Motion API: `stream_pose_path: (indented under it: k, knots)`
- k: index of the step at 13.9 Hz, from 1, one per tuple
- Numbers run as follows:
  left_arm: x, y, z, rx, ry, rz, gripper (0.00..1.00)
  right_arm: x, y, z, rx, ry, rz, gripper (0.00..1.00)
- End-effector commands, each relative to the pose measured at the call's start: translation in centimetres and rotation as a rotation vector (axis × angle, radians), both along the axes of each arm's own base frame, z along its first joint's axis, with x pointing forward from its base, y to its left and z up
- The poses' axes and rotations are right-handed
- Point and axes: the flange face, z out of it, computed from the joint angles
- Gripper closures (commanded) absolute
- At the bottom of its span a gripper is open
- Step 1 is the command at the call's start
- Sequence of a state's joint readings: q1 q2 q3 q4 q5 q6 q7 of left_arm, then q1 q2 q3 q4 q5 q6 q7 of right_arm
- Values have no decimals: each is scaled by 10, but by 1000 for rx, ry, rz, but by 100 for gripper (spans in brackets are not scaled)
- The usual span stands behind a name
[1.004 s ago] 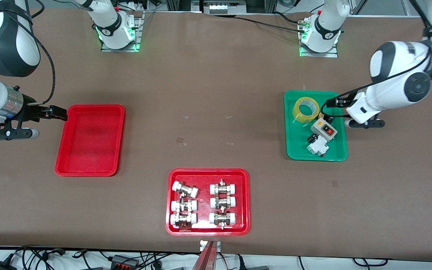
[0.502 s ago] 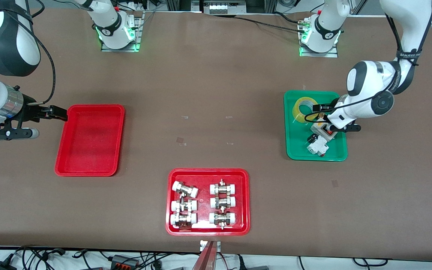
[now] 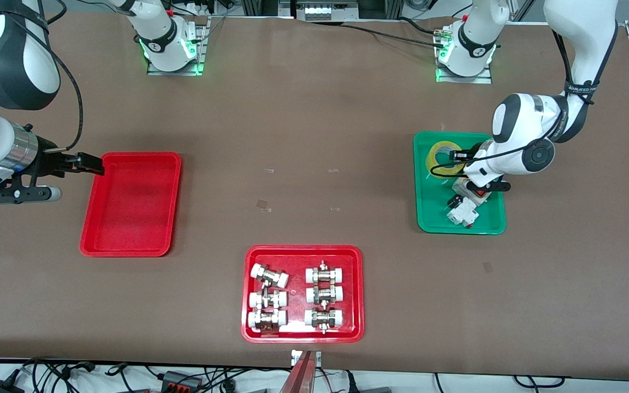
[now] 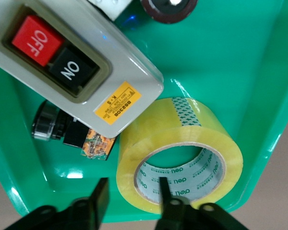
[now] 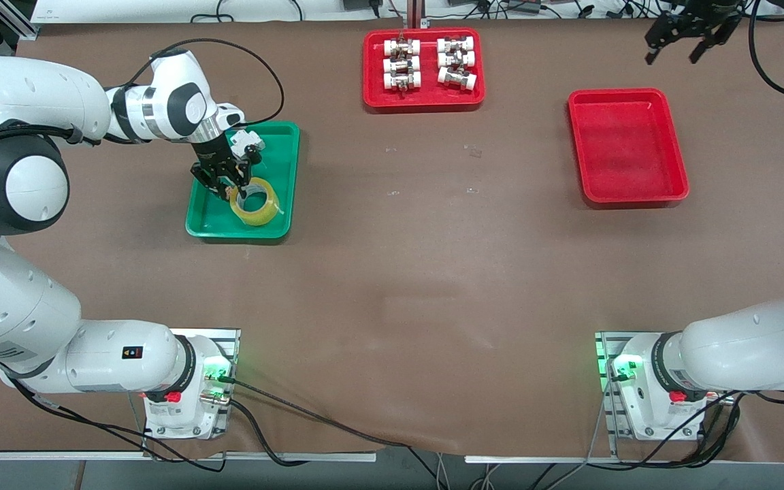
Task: Left arm passes tape to right arm into tray
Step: 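Lower the left gripper onto the yellow tape while the right gripper approaches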
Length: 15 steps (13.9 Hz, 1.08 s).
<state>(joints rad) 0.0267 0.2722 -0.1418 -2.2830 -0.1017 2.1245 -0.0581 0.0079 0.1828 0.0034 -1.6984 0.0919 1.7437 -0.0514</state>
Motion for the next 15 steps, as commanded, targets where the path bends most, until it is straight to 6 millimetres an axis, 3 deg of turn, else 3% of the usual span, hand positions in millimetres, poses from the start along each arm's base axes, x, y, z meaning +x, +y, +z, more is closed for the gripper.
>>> stream_pose_path:
  k: [1,4,6,10,11,15]
  knots:
    - [-4,-1,-5,-14,11,18,61,-3,23,14,136,-6,-14,0]
    - [-5,-2,-7,-15,18,15,68,-2,44,15,307,5,-59,0]
    - [-6,-3,-7,-14,19,13,74,-2,58,15,326,8,-42,0]
    - [-4,-2,-3,-15,19,14,86,-4,56,11,326,18,-41,0]
    - [-3,-4,5,-17,20,2,87,-6,55,11,326,39,-51,0]
    - [35,-12,77,-33,10,-28,88,-6,48,10,326,45,-62,0]
